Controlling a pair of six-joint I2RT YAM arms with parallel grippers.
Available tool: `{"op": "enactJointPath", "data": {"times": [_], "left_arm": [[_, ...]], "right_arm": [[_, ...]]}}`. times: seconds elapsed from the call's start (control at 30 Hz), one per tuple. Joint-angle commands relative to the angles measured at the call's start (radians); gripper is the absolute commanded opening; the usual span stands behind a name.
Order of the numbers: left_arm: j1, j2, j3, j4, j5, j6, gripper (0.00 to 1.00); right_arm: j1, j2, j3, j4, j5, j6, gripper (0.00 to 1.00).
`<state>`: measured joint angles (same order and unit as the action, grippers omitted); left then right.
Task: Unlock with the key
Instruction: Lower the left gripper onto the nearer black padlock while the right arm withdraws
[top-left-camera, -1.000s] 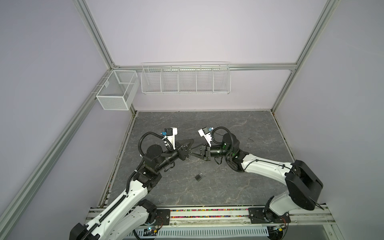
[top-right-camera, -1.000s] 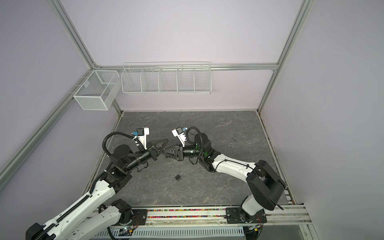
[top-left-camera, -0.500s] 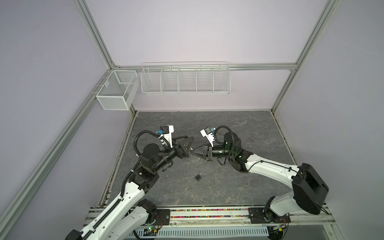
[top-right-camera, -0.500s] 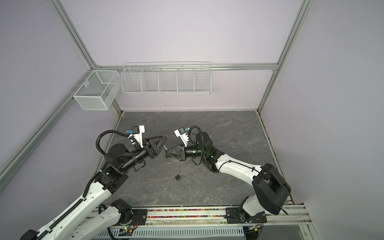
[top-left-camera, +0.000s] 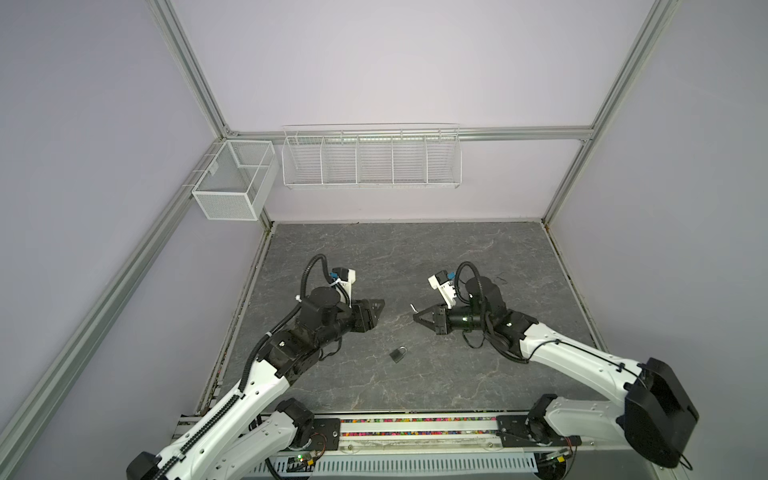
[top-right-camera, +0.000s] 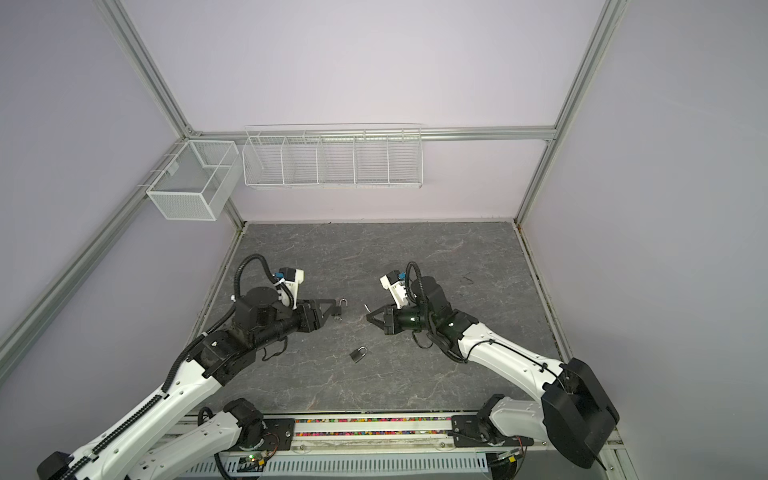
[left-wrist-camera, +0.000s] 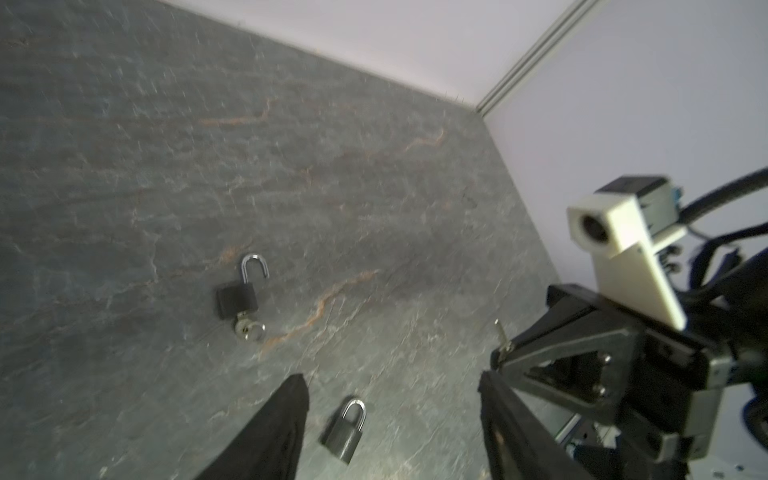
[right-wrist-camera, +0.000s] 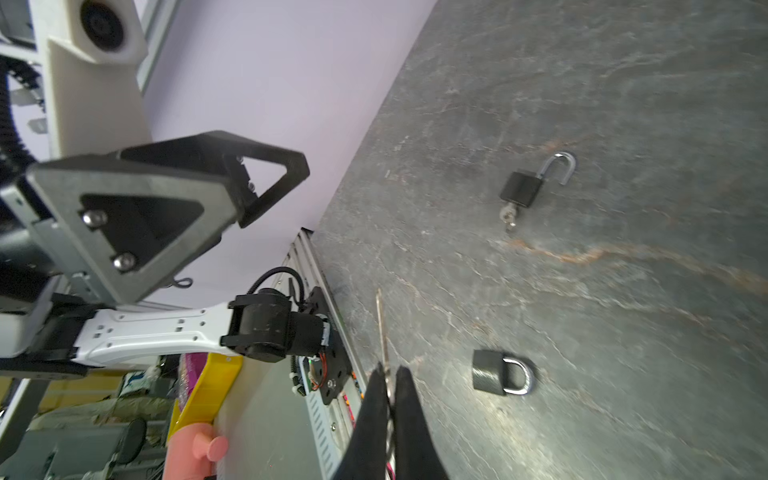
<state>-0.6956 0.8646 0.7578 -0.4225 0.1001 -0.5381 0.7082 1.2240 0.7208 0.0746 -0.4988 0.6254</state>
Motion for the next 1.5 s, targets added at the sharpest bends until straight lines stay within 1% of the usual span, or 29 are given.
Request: {"op": "enactJointPath", "data": {"times": [0.0,0.1,0.2,0.33,0.43,0.63,0.77,0.83,0.9,1.13,1.3,1.47], "left_arm": [[-0.072,0.051,0.018,-0.107,-0.039,0.056,0.67],[-0.113,0.108,0.001,-0.089,-0.031,0.051,0.68],[-0.147,0.160,-0.031,-0.041,-0.038,0.050,0.69],[-0.157,0.240,-0.061,0.017,-0.024,0.022,0.71],[-0.173,0.303,-0.068,0.059,-0.038,0.021,0.72],[-0.209,0.448,-0.042,0.092,-0.088,0.025,0.73],[-0.218,0.554,0.018,0.047,-0.084,0.036,0.73],[-0.219,0.599,0.035,0.033,-0.102,0.035,0.73],[-0.223,0.635,0.047,0.030,-0.101,0.035,0.74],[-0.243,0.692,0.060,0.050,-0.100,0.020,0.74],[-0.261,0.707,0.061,0.059,-0.076,0.004,0.74],[-0.300,0.727,0.069,0.039,-0.100,-0.017,0.74]], "right_arm": [[-0.028,-0.032,-0.021,-0.163,0.089,-0.027,0.07],[-0.056,-0.044,-0.043,-0.202,0.077,-0.023,0.07],[-0.073,-0.068,-0.071,-0.225,0.109,-0.006,0.07],[-0.088,-0.061,-0.070,-0.258,0.103,-0.007,0.07],[-0.088,-0.050,-0.070,-0.254,0.086,-0.012,0.06],[-0.088,-0.033,-0.075,-0.226,0.059,-0.014,0.07],[-0.090,-0.044,-0.080,-0.226,0.062,-0.009,0.07],[-0.090,-0.052,-0.080,-0.233,0.070,-0.011,0.07],[-0.091,-0.055,-0.074,-0.269,0.106,-0.018,0.07],[-0.101,-0.055,-0.073,-0.280,0.121,-0.032,0.07],[-0.106,-0.052,-0.065,-0.290,0.124,-0.042,0.07],[-0.111,-0.058,-0.070,-0.291,0.128,-0.046,0.07]]}}
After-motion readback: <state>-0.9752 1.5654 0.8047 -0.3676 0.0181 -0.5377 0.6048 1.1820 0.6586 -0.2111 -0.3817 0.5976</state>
